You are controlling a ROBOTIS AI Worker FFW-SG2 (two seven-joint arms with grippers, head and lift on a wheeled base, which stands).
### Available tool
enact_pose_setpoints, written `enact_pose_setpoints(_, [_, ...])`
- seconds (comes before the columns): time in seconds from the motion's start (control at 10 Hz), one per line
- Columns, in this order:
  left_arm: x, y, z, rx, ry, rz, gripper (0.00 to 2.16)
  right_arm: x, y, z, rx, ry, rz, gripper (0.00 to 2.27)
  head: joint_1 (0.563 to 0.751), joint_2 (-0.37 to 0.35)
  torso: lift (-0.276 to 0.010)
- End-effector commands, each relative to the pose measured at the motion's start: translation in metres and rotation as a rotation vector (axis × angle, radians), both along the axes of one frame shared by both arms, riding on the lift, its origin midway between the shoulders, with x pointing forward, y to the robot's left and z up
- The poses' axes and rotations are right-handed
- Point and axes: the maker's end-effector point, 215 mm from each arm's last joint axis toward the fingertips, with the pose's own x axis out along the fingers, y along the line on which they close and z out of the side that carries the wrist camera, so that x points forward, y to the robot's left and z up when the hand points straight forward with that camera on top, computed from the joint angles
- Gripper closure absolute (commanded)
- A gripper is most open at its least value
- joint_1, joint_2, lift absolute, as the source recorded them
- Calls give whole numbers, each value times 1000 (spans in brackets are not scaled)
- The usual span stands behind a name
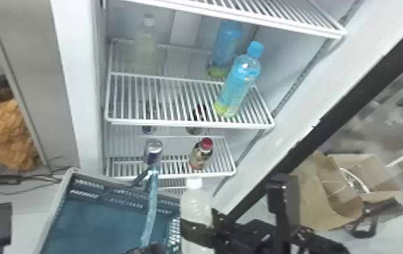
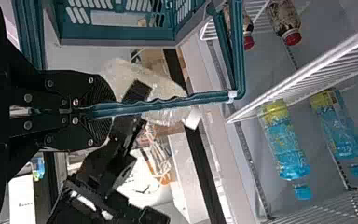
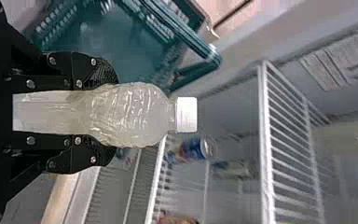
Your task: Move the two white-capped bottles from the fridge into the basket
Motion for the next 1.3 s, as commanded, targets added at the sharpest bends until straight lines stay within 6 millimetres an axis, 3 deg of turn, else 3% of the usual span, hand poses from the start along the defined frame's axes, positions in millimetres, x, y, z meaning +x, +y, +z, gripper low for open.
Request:
enact_pose_setpoints(0.0, [0,1,0,2,0,1,1193,6,12,-6,20,7,40,901,695,-350,0])
enact_pose_setpoints(0.2, [0,1,-1,4,0,1,1193,14,28,-13,67,18,97,901,695,-350,0])
enact_pose_setpoints(0.4, [-1,1,-2,4,2,1,1194,15,32,-17,75,26,114,889,695,-348,0])
enact_pose_setpoints(0.6, [0,1,-2,6,3,2,1194,16,34,-25,104,48,124,516,695,-338,0])
enact_pose_setpoints(0.8, [-1,1,-2,4,2,1,1193,19,34,-23,106,31,123,305,695,-333,0])
enact_pose_setpoints(1.2, [0,1,-1,2,2,3,1194,32,31,-11,107,-46,112,243,695,-328,0])
